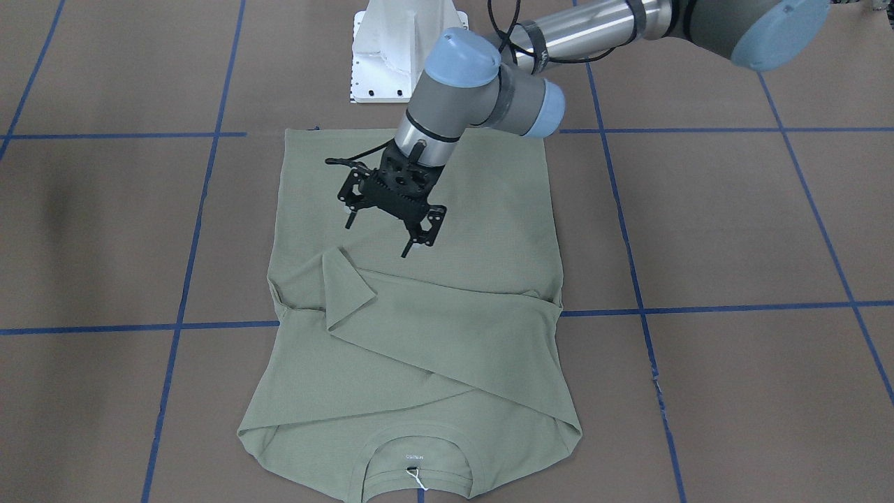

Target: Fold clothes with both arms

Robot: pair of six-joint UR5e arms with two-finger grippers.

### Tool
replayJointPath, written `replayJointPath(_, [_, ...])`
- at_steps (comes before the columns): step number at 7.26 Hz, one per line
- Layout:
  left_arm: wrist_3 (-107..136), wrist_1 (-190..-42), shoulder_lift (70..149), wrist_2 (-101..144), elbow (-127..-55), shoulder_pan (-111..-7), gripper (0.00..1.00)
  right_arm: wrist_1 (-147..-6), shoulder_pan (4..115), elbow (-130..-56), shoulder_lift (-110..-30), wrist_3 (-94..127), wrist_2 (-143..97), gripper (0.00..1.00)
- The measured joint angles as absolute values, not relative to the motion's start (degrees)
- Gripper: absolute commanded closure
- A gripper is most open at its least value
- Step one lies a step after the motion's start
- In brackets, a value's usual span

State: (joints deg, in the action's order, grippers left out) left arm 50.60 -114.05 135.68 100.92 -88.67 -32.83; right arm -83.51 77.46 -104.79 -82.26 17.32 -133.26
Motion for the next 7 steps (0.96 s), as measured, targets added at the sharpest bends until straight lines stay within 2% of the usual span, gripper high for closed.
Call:
replayJointPath(1, [46.8, -107.4, 130.7, 102.0, -96.4, -35.3, 0.0, -82.0, 73.5, -104.6, -79.4, 22.3, -132.6, 0.0])
replayJointPath(3, [42.2, -103.2, 120.1, 104.4, -107.6, -40.1, 0.0, -81.3, 62.0, -104.8, -72.3, 36.6, -124.3, 0.01])
replayJointPath(5, [37.8, -103.6, 113.1, 106.3, -112.6, -43.9, 0.0, -85.5, 49.6, -104.4, -64.6, 49.1, -111.9, 0.05])
replayJointPath(7, [32.6, -108.9, 106.4, 111.2, -113.5, -48.7, 0.0, -95.5, 41.2, -102.1, -55.7, 57.1, -102.4, 0.12])
